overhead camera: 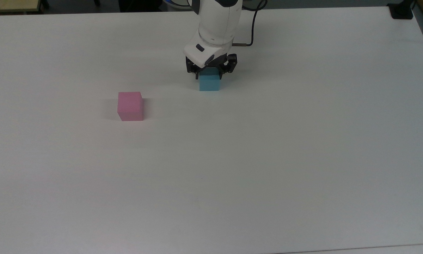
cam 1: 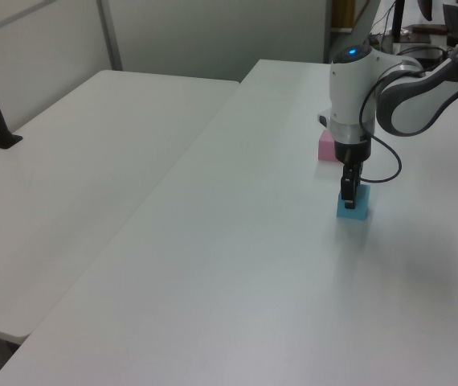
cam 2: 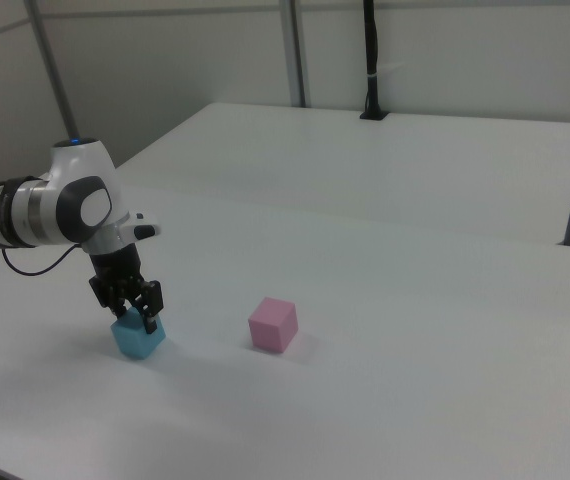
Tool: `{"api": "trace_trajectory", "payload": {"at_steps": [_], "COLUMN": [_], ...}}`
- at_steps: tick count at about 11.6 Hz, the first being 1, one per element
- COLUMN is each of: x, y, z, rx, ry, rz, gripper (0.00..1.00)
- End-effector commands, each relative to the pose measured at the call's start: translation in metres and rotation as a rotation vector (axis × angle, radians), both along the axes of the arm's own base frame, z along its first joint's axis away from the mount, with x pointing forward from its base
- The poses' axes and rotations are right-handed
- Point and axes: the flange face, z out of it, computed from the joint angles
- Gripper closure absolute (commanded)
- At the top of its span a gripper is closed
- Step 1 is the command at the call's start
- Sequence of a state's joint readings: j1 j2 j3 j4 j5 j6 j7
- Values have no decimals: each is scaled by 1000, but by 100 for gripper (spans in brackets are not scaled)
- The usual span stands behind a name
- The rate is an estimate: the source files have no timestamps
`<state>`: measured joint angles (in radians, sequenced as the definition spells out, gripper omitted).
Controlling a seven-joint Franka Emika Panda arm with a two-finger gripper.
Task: Put blue cube on pink cube
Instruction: 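Close the gripper on the blue cube, then lift the blue cube and carry it toward the pink cube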
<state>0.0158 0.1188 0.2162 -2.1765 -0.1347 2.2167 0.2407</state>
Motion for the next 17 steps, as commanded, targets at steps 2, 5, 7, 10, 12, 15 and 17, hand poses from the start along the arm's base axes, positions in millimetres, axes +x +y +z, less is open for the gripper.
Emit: {"api": "trace_trajectory", "payload": {"at_steps": [2, 5, 7, 10, 12, 15, 17], "x": [4, 15, 30, 48, 53, 53, 53], "y": [5, -6, -22, -54, -83, -121, -148], "z": [10, 43, 79, 136, 182, 220, 226], "rx": [-7, -20, -26, 5, 42, 89, 89], "ry": [-27, -14, -13, -12, 16, -17, -36], "rz": [-31, -41, -76, -105, -75, -21, 6], "gripper": [69, 69, 69, 69, 69, 69, 69]}}
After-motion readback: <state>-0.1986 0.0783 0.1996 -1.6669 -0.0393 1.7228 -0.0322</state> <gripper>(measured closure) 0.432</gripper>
